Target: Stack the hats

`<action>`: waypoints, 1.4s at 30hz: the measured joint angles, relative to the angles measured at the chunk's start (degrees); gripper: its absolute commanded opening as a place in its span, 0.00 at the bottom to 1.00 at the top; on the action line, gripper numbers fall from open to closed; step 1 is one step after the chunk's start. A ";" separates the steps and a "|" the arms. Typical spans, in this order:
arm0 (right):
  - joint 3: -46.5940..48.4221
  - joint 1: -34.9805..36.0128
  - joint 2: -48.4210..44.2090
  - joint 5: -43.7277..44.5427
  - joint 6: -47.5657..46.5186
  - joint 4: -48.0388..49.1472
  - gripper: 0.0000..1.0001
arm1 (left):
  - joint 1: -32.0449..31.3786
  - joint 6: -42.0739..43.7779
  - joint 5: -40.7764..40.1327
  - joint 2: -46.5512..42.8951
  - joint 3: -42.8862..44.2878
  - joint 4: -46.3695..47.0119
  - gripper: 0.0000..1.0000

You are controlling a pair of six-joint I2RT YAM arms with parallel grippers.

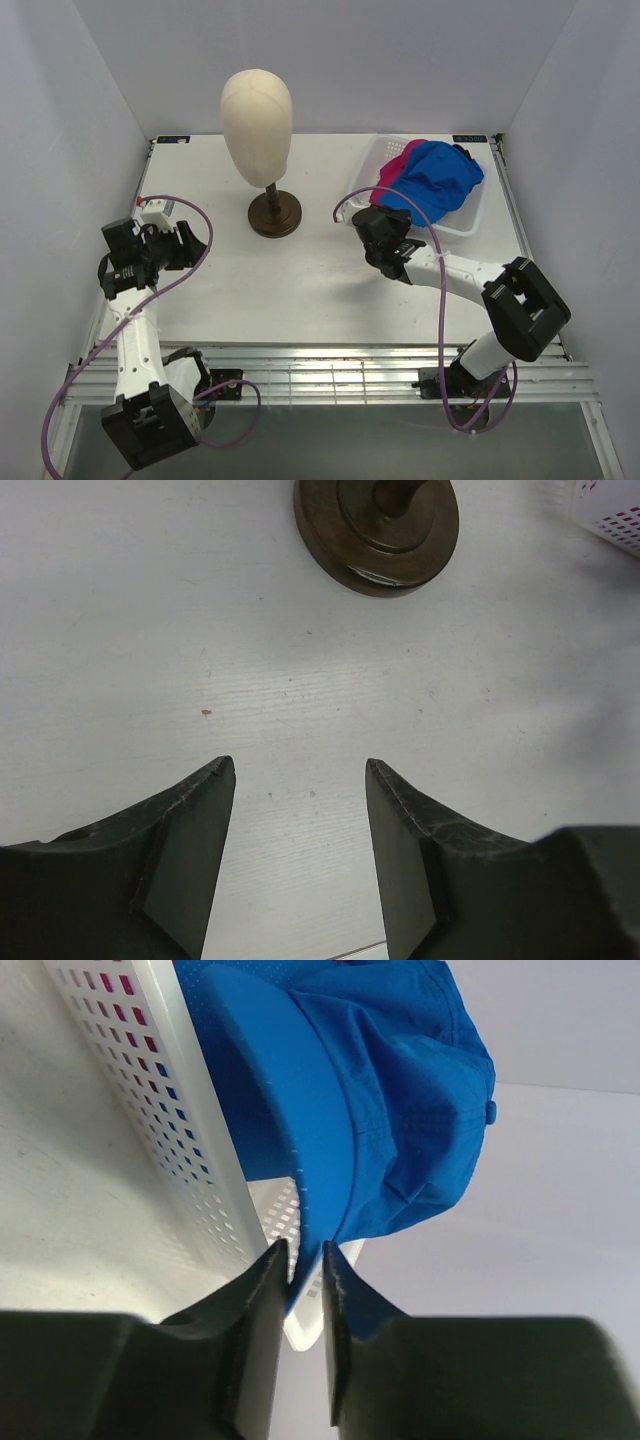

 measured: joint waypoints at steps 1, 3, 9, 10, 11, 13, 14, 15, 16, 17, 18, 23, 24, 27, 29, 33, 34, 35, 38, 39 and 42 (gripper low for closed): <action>0.02 0.00 0.02 -0.04 0.00 0.13 0.17 | 0.00 0.02 0.02 0.00 0.00 0.00 0.65; 0.02 0.00 0.02 0.13 -0.70 0.55 0.08 | 0.00 0.07 0.07 0.00 0.00 0.00 0.66; -0.66 -0.63 -0.96 3.87 -8.50 9.90 0.08 | 0.00 0.13 0.22 0.07 0.00 0.00 0.66; -0.90 -0.83 -1.70 4.52 -10.71 11.87 0.08 | 0.00 0.13 0.26 0.11 0.00 -0.02 0.66; -0.90 -1.22 -2.67 5.11 -12.83 13.86 0.08 | 0.00 0.13 0.33 0.17 0.00 -0.02 0.66; -0.76 -2.25 -4.72 5.88 -16.39 17.84 0.08 | 0.00 0.15 0.44 0.26 0.02 -0.02 0.66; -0.39 -3.13 -6.16 6.21 -18.18 19.82 0.08 | 0.00 0.15 0.50 0.28 0.02 -0.02 0.66; 0.35 -4.07 -7.43 6.27 -19.52 21.24 0.08 | 0.00 0.15 0.57 0.31 0.02 -0.04 0.66; 1.36 -4.90 -8.28 6.21 -20.59 22.12 0.08 | 0.00 0.15 0.61 0.33 0.02 -0.04 0.66; 3.74 -6.21 -8.90 6.05 -21.22 22.32 0.08 | 0.00 0.15 0.63 0.33 0.02 -0.07 0.66; 6.71 -7.34 -9.01 5.60 -21.46 22.16 0.08 | 0.00 0.17 0.68 0.39 0.04 -0.09 0.66; 30.10 -11.15 -5.07 1.33 -16.11 13.07 0.08 | 0.00 0.17 0.90 1.09 0.04 -0.22 0.66; 36.22 -11.30 -3.26 0.44 -14.67 10.56 0.08 | 0.00 0.20 0.98 1.14 0.04 -0.26 0.66; 55.30 -11.10 3.74 -3.43 -10.03 2.99 0.08 | 0.00 0.35 1.31 1.29 0.07 -0.37 0.66; 65.55 -10.54 8.48 -6.14 -8.04 1.09 0.08 | 0.00 0.39 1.46 1.46 0.17 -0.44 0.66; 73.64 -7.32 14.40 -9.79 -7.34 1.55 0.08 | 0.00 0.52 1.75 1.73 0.37 -0.46 0.66; 74.12 -6.40 15.43 -10.60 -7.56 2.29 0.08 | 0.00 0.55 1.88 1.81 0.37 -0.46 0.66; 74.47 -4.92 16.79 -11.39 -8.28 3.82 0.08 | 0.00 0.57 1.99 1.95 0.37 -0.48 0.66; 74.77 -0.02 21.03 -14.71 -11.17 10.78 0.08 | 0.00 0.57 2.34 2.27 0.37 -0.63 0.66; 74.95 1.70 22.47 -15.98 -12.50 13.25 0.08 | 0.00 0.57 2.40 2.29 0.37 -0.72 0.66; 75.01 6.19 26.21 -21.29 -16.06 20.31 0.08 | 0.00 0.61 2.56 2.29 0.37 -1.03 0.66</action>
